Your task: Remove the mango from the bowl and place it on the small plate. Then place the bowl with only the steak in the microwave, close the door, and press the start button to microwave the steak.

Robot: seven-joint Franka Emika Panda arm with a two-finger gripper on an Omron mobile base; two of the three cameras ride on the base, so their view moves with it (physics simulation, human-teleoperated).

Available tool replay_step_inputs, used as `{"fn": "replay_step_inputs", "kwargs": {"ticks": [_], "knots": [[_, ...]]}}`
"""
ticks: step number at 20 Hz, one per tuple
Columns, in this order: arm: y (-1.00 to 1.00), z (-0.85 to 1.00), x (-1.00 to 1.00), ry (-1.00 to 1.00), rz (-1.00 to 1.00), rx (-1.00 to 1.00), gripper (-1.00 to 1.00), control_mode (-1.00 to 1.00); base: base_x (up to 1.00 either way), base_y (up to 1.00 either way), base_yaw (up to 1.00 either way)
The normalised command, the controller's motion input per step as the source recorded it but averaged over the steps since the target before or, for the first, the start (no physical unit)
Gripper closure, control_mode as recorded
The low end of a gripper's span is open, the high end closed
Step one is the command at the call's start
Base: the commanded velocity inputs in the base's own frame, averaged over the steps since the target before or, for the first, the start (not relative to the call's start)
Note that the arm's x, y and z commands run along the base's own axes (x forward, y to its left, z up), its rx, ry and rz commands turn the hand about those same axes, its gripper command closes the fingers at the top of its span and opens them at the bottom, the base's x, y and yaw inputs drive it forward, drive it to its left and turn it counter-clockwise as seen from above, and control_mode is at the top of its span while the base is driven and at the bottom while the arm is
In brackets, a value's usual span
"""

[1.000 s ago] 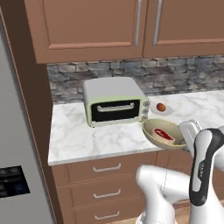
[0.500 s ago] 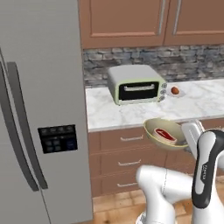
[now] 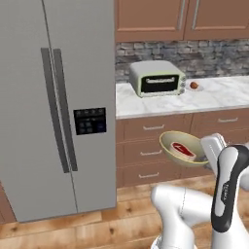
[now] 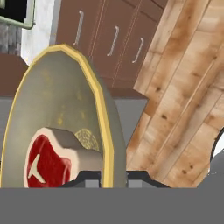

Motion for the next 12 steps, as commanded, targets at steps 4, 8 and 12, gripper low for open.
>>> {"fn": "replay_step_inputs", "kwargs": {"ticks": [4,8,12], "knots": [[0.0,0.0,0.0,0.0,0.0,0.0,1.0,1.0,-0.14,1.0,0.0],[0.0,0.0,0.0,0.0,0.0,0.0,1.0,1.0,0.0,1.0,0.0],[0.0,0.0,0.0,0.0,0.0,0.0,1.0,1.0,0.0,1.0,0.0]]}}
